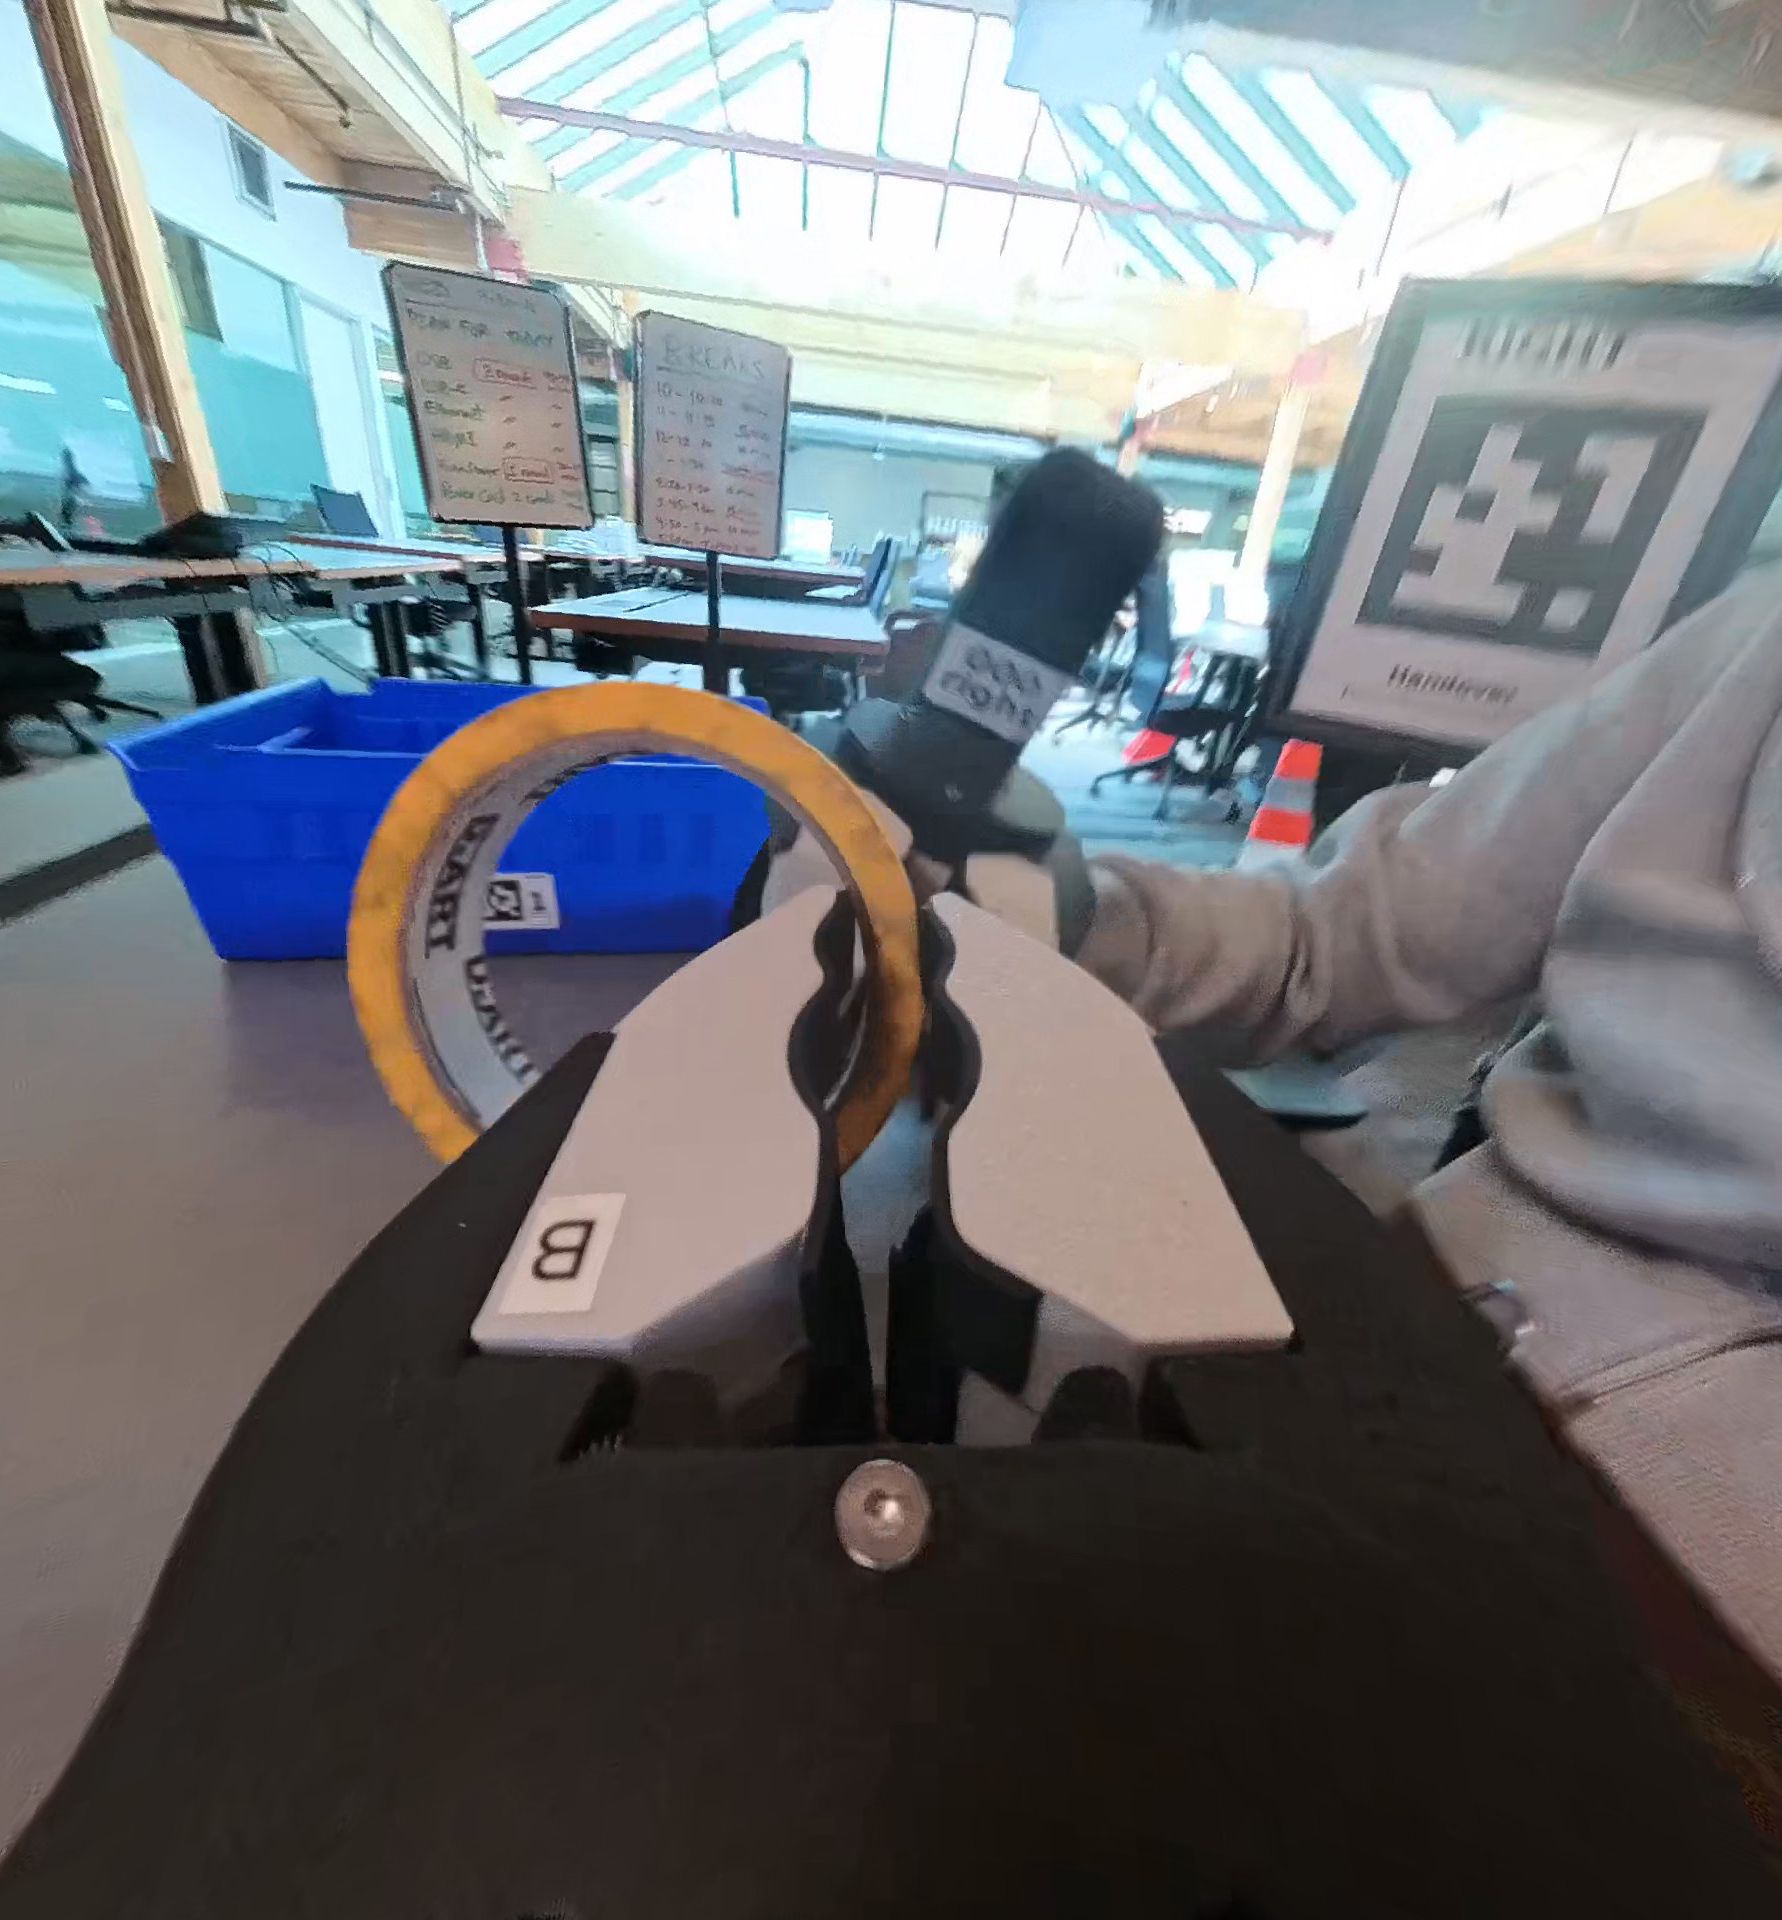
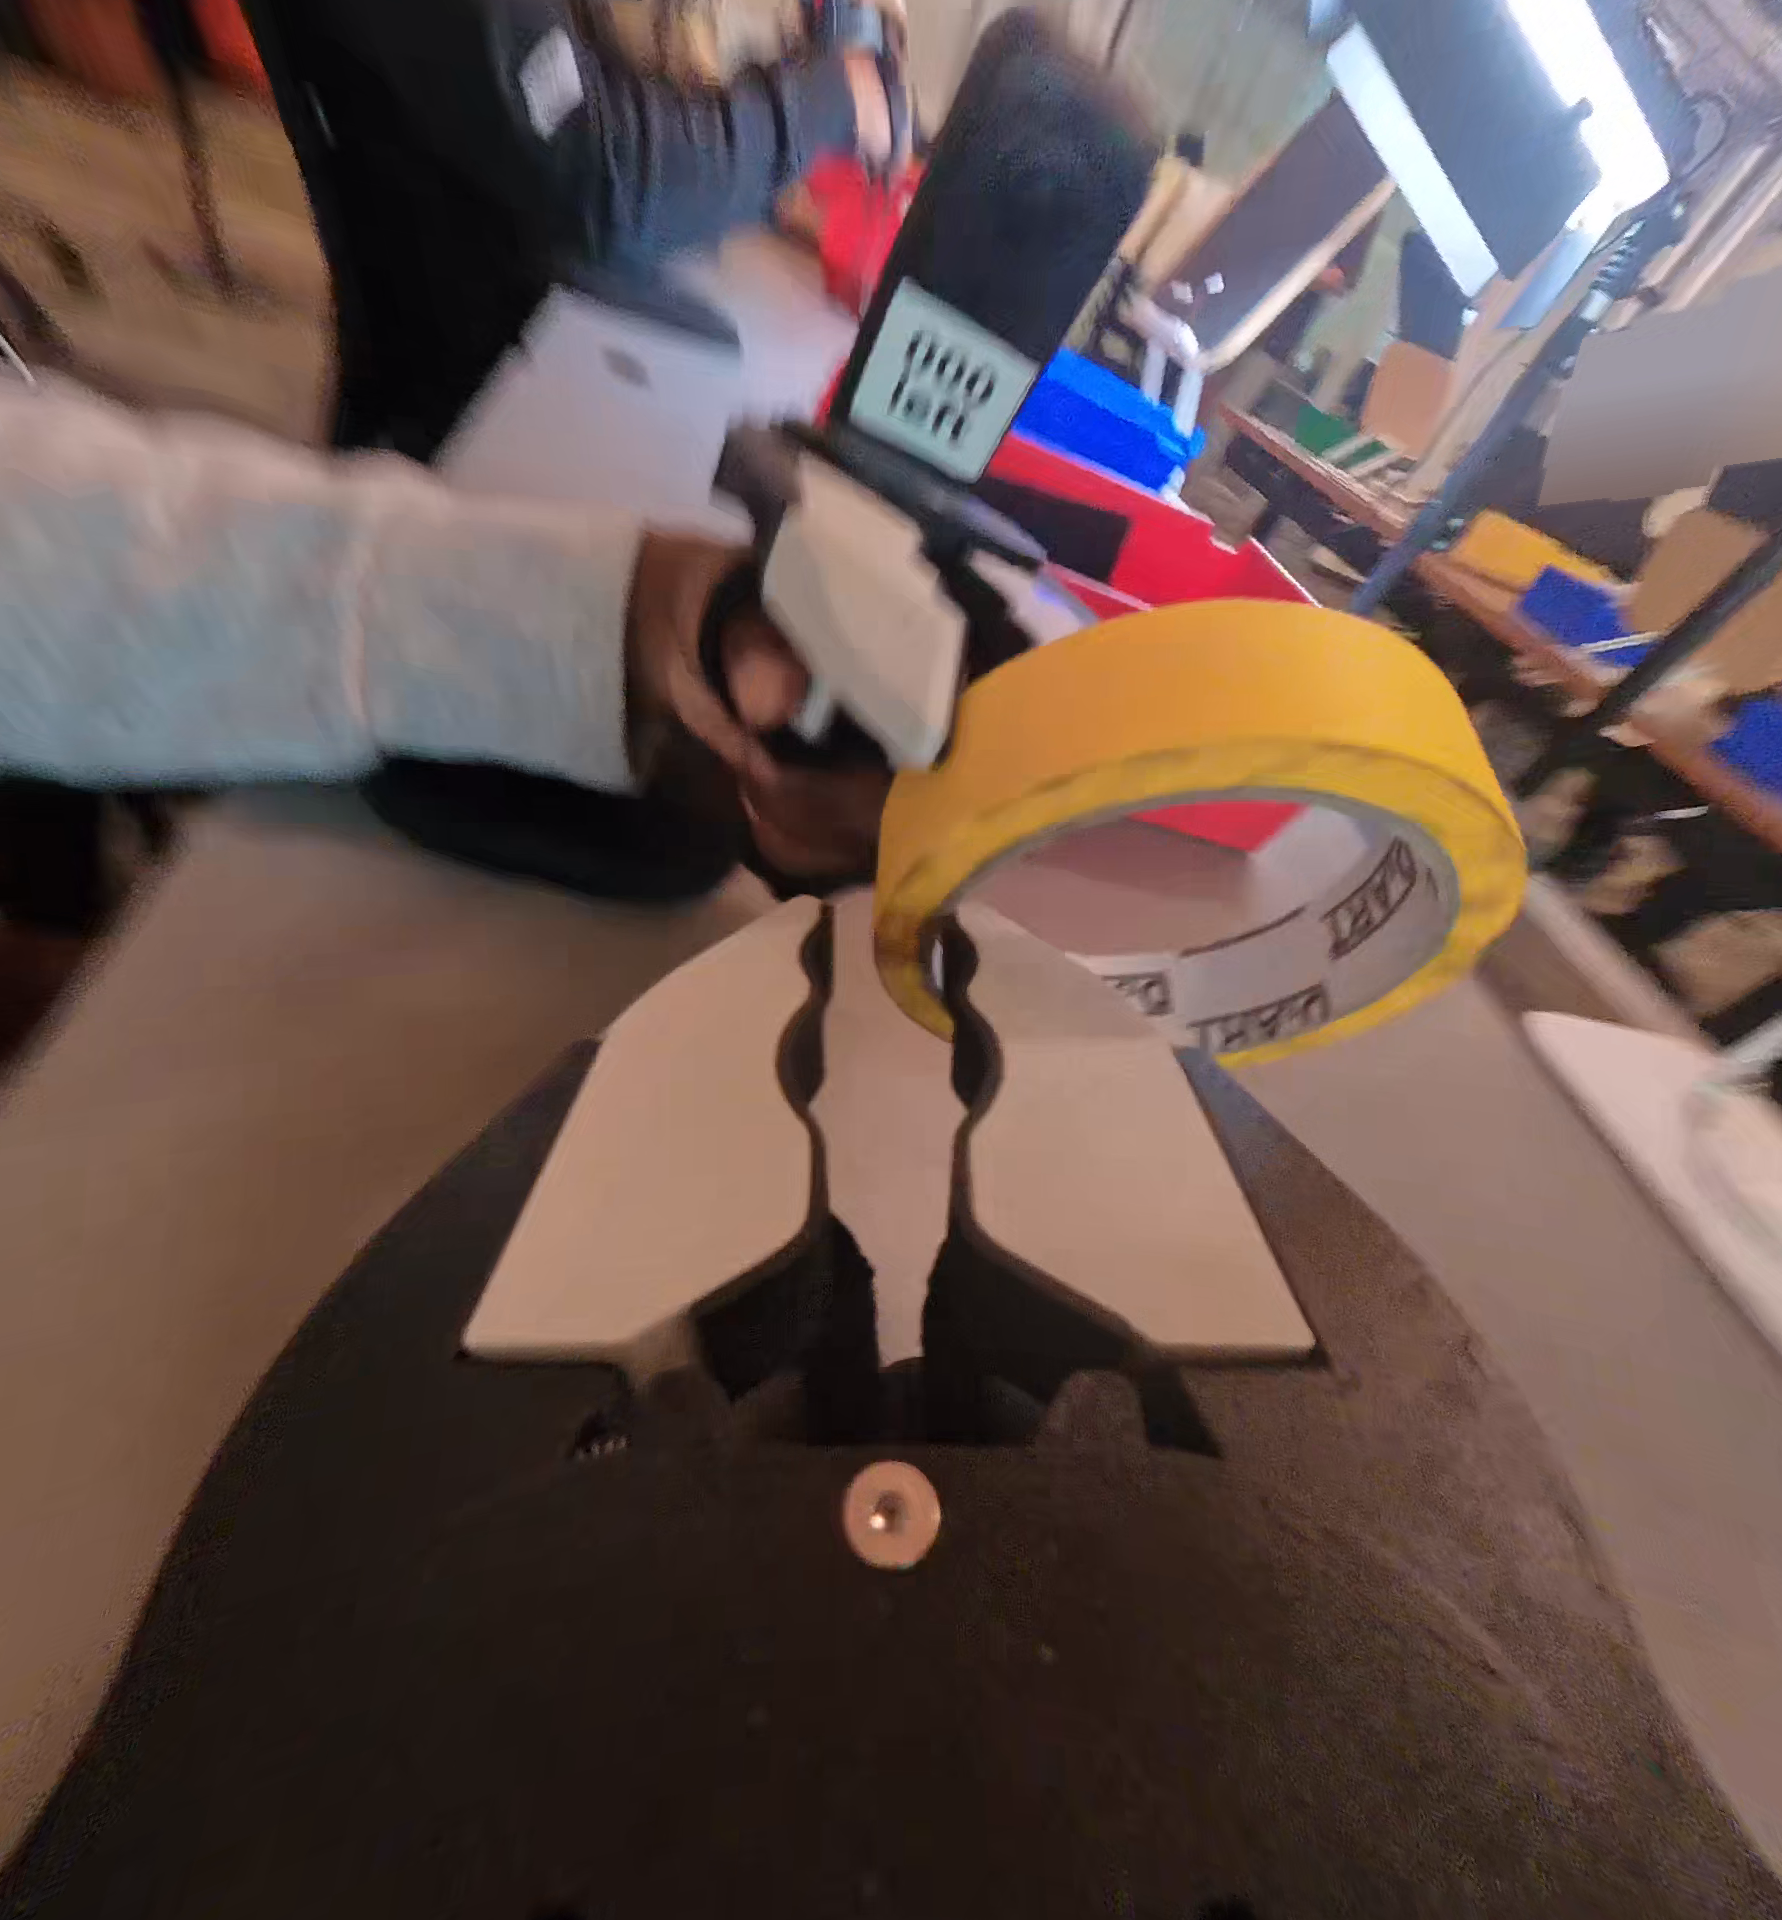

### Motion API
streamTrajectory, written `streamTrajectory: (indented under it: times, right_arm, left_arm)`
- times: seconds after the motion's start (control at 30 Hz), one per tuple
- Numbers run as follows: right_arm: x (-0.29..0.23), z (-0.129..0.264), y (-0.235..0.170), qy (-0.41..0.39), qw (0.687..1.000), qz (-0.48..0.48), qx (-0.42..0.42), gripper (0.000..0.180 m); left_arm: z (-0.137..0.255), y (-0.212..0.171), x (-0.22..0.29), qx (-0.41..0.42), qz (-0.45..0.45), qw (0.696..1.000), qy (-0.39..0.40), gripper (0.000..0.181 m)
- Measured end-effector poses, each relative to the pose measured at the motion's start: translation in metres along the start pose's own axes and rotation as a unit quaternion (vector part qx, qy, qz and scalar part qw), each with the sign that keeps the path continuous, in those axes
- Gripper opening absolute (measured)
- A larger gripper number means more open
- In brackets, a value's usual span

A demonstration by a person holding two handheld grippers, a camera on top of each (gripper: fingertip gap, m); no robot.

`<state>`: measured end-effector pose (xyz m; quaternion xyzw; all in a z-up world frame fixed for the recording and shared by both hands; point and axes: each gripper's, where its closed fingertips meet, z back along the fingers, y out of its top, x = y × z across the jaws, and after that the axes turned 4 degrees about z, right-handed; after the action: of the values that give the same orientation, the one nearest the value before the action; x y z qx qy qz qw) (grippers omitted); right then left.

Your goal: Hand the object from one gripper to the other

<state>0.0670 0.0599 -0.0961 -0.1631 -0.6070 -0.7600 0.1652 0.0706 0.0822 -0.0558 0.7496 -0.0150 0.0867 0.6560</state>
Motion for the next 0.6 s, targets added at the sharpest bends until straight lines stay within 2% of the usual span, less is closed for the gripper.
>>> streamTrajectory:
  times: [0.07,0.13,0.2,0.27,0.3,0.37,0.47,0.53,0.6]
  right_arm:
    - [0.0,0.007,0.016,0.05,0.99,-0.114,0.064,0.033]
    - [0.009,0.017,0.029,0.084,0.961,-0.23,0.129,0.038]
    - [0.024,0.023,0.032,0.083,0.929,-0.318,0.17,0.031]
    - [0.028,0.027,0.032,0.095,0.912,-0.349,0.191,0.018]
    - [0.025,0.026,0.033,0.098,0.916,-0.339,0.191,0.016]
    - [0.019,0.021,0.029,0.081,0.944,-0.278,0.159,0.014]
    - [0.012,0.014,0.02,0.033,0.985,-0.136,0.098,0.012]
    - [0.005,0.011,0.016,0.021,0.996,-0.05,0.069,0.012]
    - [0.001,0.005,0.009,0.005,0.999,0.016,0.036,0.012]
  left_arm:
    - [-0.002,-0.006,-0.001,-0.018,-0.053,0.998,0.014,0.01]
    - [-0.005,-0.011,-0.001,-0.032,-0.076,0.997,0.015,0.01]
    - [-0.007,-0.021,-0.001,-0.059,-0.083,0.995,0.014,0.011]
    - [-0.009,-0.026,-0.004,-0.07,-0.08,0.994,0.021,0.01]
    - [-0.009,-0.029,-0.006,-0.08,-0.073,0.994,0.026,0.011]
    - [-0.009,-0.03,-0.008,-0.077,-0.048,0.995,0.03,0.016]
    - [-0.009,-0.019,0.0,-0.035,0.016,0.999,-0.001,0.048]
    - [-0.01,-0.011,0.002,-0.005,0.05,0.999,-0.012,0.059]
    - [-0.009,-0.005,0.003,0.014,0.063,0.998,-0.02,0.061]
